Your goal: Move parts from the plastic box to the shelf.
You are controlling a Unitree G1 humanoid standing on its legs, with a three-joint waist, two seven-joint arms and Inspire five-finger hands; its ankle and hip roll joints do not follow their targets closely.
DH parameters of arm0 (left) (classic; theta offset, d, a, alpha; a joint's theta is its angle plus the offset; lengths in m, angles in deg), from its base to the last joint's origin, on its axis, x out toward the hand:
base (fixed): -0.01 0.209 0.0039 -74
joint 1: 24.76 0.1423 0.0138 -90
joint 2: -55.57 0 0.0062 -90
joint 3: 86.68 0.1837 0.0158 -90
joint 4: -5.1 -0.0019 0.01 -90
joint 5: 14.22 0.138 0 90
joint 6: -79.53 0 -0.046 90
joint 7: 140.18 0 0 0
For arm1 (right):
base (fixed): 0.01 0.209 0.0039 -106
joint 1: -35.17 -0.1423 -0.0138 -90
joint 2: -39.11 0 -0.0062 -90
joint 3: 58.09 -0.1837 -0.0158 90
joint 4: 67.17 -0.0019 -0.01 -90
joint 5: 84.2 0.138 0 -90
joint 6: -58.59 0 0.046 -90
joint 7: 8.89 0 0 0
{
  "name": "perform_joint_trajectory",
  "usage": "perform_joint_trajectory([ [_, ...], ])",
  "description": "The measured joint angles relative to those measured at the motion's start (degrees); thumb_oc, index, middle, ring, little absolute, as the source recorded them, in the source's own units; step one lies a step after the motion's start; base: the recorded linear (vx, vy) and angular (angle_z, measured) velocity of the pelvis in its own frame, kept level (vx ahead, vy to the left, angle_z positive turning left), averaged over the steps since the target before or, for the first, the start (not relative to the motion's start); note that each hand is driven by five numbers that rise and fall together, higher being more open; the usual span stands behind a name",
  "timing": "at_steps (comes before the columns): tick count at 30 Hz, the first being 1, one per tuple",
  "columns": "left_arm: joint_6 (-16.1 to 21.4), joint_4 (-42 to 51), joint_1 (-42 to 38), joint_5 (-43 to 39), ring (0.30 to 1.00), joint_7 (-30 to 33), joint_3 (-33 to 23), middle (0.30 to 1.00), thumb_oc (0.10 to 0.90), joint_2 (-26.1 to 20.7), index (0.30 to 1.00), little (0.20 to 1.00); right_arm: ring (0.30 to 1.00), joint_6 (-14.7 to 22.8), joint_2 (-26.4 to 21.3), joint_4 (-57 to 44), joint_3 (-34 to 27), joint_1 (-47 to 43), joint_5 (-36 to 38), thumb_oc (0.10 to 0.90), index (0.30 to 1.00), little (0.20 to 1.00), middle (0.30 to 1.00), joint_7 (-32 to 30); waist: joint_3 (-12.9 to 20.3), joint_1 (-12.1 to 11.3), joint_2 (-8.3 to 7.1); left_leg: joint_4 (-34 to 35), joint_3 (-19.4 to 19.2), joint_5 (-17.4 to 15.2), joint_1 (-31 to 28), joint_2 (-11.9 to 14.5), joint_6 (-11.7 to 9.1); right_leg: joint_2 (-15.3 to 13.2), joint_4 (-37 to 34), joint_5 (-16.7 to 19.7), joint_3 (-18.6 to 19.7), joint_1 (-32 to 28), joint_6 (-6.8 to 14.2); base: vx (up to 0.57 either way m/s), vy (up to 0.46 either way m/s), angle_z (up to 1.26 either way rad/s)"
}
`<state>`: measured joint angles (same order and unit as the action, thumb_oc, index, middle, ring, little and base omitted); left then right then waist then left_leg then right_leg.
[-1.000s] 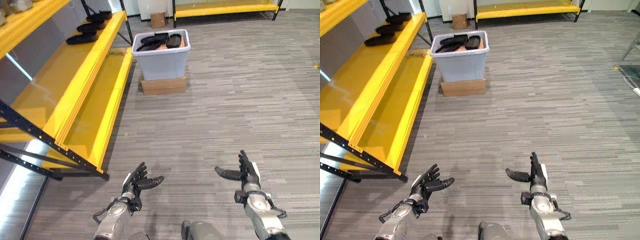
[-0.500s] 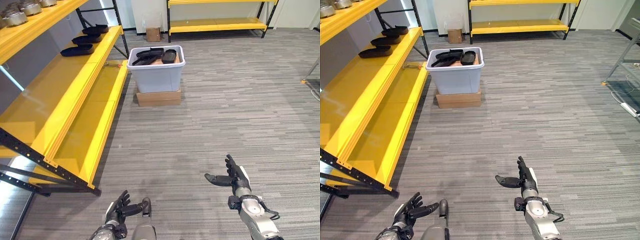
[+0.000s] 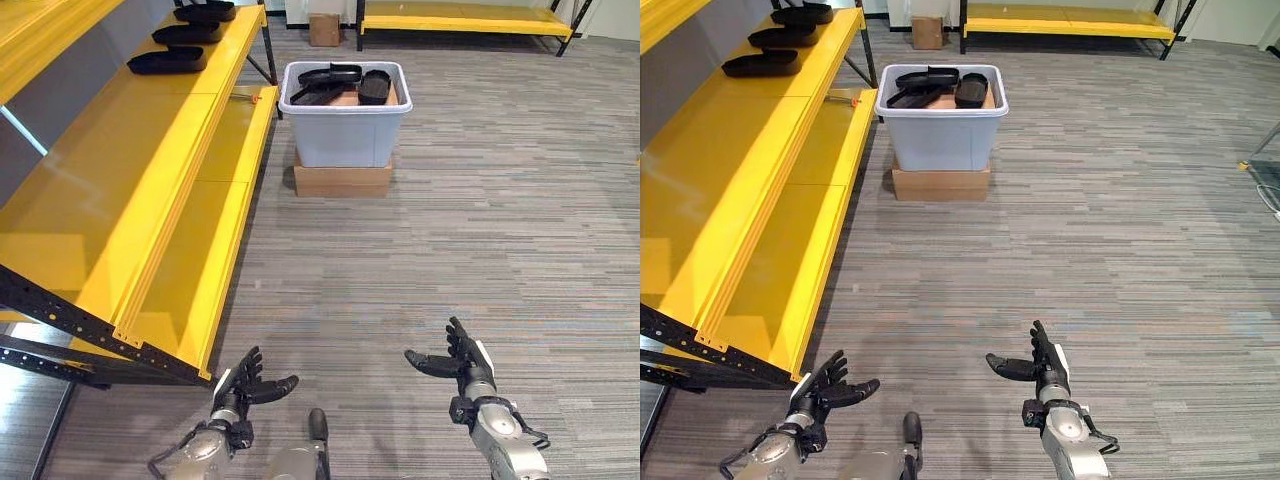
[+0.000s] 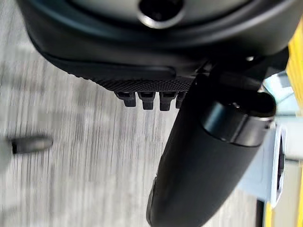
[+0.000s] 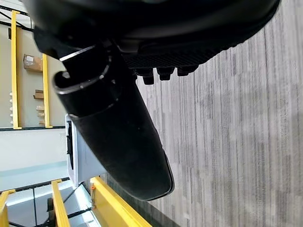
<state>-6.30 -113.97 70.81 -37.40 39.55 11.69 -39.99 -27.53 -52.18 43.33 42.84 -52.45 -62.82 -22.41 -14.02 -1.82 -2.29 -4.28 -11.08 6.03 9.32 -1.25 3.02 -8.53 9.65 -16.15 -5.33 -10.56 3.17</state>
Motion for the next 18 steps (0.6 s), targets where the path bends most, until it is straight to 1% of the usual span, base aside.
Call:
perform_joint_trajectory([
  [1, 0.1, 0.6, -0.3, 1.2, 1.000, 0.1, 0.0, 1.000, 0.900, -0.4, 1.000, 1.000, 1.000, 0.2, 0.0, 0.0, 0.0, -0.2, 0.0, 0.900, 1.000, 1.000, 1.000, -1.1, 0.0, 0.0, 0.01, -0.1, -0.3, -0.1, 0.1, -0.1, 0.0, -0.2, -0.2, 0.2, 0.0, 0.1, 0.5, 0.18, 0.216, -0.11],
  [2, 0.1, 1.3, -0.5, 1.7, 1.000, 0.1, 0.4, 1.000, 0.900, -0.7, 1.000, 1.000, 1.000, 0.2, 0.0, 0.0, 0.0, -0.3, 0.0, 0.900, 1.000, 1.000, 1.000, -2.5, 0.0, 0.0, -0.06, -0.4, -0.4, -0.7, 0.1, -0.2, 0.6, -0.5, -0.1, 0.4, 0.0, 0.1, 0.8, 0.20, 0.250, -0.12],
  [4, 0.3, 2.9, -0.4, 2.4, 1.000, 0.1, 1.0, 1.000, 0.900, -0.8, 1.000, 1.000, 1.000, 0.3, 0.0, 0.0, -0.2, -0.5, 0.0, 0.900, 1.000, 1.000, 1.000, -4.6, 0.0, 0.0, 0.17, -0.2, -0.7, -1.0, -0.4, -0.1, 0.5, -0.6, 1.5, 0.4, 0.0, 0.7, 0.8, 0.13, 0.174, -0.12],
  [5, 0.7, 3.8, -0.6, 3.7, 1.000, 0.0, 1.5, 1.000, 0.900, -0.8, 1.000, 1.000, 1.000, 0.6, 0.0, 0.0, -0.5, -0.6, 0.0, 0.900, 1.000, 1.000, 1.000, -5.7, 0.0, 0.0, 0.16, -0.4, -1.2, -1.4, -0.4, -0.2, 0.5, -0.9, 2.8, 0.4, 0.0, 1.4, 0.8, 0.11, 0.161, -0.14],
  [7, 1.1, 4.8, -1.4, 3.8, 1.000, -0.3, 2.5, 1.000, 0.900, -0.8, 1.000, 1.000, 1.000, 1.3, -0.1, 0.0, -1.1, -0.6, 0.0, 0.900, 1.000, 1.000, 1.000, -7.0, 0.0, 0.1, 0.32, -0.6, -1.6, -1.8, -0.4, -0.4, 0.8, -1.3, 4.9, 0.4, 0.0, 2.4, 0.8, 0.12, 0.197, -0.14],
  [9, 1.1, 4.8, -2.7, 3.8, 1.000, -0.3, 3.7, 1.000, 0.900, -0.6, 1.000, 1.000, 1.000, 1.4, -0.4, 0.1, -1.1, -0.8, 0.0, 0.900, 1.000, 1.000, 1.000, -8.1, 0.2, 0.2, 0.61, -0.2, -1.5, -2.3, -0.8, -0.6, 1.0, -1.4, 8.5, 0.2, 0.1, 3.8, 1.2, 0.16, 0.281, -0.04],
  [10, 1.1, 4.7, -4.1, 3.7, 1.000, -0.4, 4.2, 1.000, 0.900, -0.3, 1.000, 1.000, 1.000, 1.4, -0.4, 0.0, -1.2, -0.8, 0.1, 0.900, 1.000, 1.000, 1.000, -8.3, 0.2, 0.3, 0.60, -0.8, -2.1, -2.8, -1.2, -1.5, 1.8, -1.8, 14.3, 0.5, 0.5, 6.5, 1.5, 0.23, 0.328, -0.06],
  [11, 0.9, 3.5, -6.2, 3.3, 1.000, -0.2, 5.1, 1.000, 0.900, 0.1, 1.000, 1.000, 1.000, 1.4, 0.2, 0.2, -1.0, -1.4, 0.6, 0.900, 1.000, 1.000, 1.000, -8.3, 0.1, 0.1, 0.56, -4.1, -2.1, -5.3, -0.2, -1.9, 3.8, -3.5, 26.9, 1.4, 0.7, 12.6, 3.0, 0.19, 0.252, -0.09],
  [12, 0.8, 3.1, -6.7, 3.3, 1.000, -0.2, 5.6, 1.000, 0.900, 0.2, 1.000, 1.000, 1.000, 1.4, -0.2, 0.2, -0.9, -1.5, 1.0, 0.900, 1.000, 1.000, 1.000, -8.2, 0.3, 0.2, 0.86, -4.7, -2.5, -5.5, -0.4, -1.1, 3.5, -4.8, 33.7, 3.7, -0.1, 15.9, 3.4, 0.20, 0.045, -0.13],
  [13, 0.8, 3.1, -6.2, 3.3, 1.000, 0.0, 6.8, 1.000, 0.900, 0.2, 1.000, 1.000, 1.000, 1.4, 0.4, 0.3, -0.2, -0.9, 1.6, 0.900, 1.000, 1.000, 1.000, -7.9, 0.8, 0.5, 1.18, -3.4, -3.1, -5.8, -2.7, -1.4, 3.6, -6.2, 39.2, 7.3, -0.2, 17.8, 2.6, 0.19, -0.036, -0.29],
  [14, 0.8, 3.9, -5.6, 3.3, 1.000, 0.1, 7.4, 1.000, 0.900, 0.2, 1.000, 1.000, 1.000, 1.6, 0.3, 0.3, 0.3, -0.9, 1.8, 0.900, 1.000, 1.000, 1.000, -7.2, 1.4, 0.7, 1.93, -1.2, -2.9, -6.2, -4.7, -1.3, 3.3, -5.3, 40.6, 6.6, -0.7, 19.8, 3.1, 0.22, -0.056, -0.36],
  [15, 0.8, 4.5, -5.3, 3.2, 1.000, 0.4, 7.3, 1.000, 0.900, 0.2, 1.000, 1.000, 1.000, 1.6, 0.4, 0.3, 0.4, -1.3, 1.8, 0.900, 1.000, 1.000, 1.000, -6.9, 1.4, 0.9, 2.51, -0.3, -2.8, -6.1, -5.2, -0.9, 3.4, -4.6, 39.5, 5.7, -0.8, 20.3, 3.2, 0.23, -0.132, -0.42],
  [16, 0.8, 5.3, -5.1, 3.2, 1.000, 1.0, 7.2, 1.000, 0.900, -0.1, 1.000, 1.000, 1.000, 1.8, 0.4, 0.0, 0.6, -1.6, 1.7, 0.900, 1.000, 1.000, 1.000, -6.3, 1.3, 1.4, 2.86, 1.2, -2.6, -5.8, -6.1, -0.5, 3.9, -3.0, 36.5, 4.2, -1.7, 21.9, 3.1, 0.28, -0.200, -0.24],
  [17, 0.6, 5.4, -5.2, 3.1, 1.000, 1.2, 7.2, 1.000, 0.900, -0.2, 1.000, 1.000, 1.000, 1.8, 0.4, -0.1, 0.6, -1.5, 1.7, 0.900, 1.000, 1.000, 1.000, -6.2, 1.3, 1.9, 2.79, 1.6, -2.4, -5.6, -6.7, -0.5, 3.7, -2.6, 33.7, 3.4, -2.1, 22.3, 2.7, 0.46, -0.401, -0.11],
  [18, 0.2, 5.3, -5.2, 3.1, 1.000, 1.3, 7.1, 1.000, 0.900, -0.1, 1.000, 1.000, 1.000, 1.8, 0.3, -0.1, 0.6, -1.1, 1.7, 0.900, 1.000, 1.000, 1.000, -6.2, 1.4, 2.8, 2.72, 1.6, -1.7, -5.5, -7.3, -0.5, 3.6, -2.0, 27.1, 3.1, -2.5, 22.0, 2.4, 0.36, -0.327, 0.08],
])
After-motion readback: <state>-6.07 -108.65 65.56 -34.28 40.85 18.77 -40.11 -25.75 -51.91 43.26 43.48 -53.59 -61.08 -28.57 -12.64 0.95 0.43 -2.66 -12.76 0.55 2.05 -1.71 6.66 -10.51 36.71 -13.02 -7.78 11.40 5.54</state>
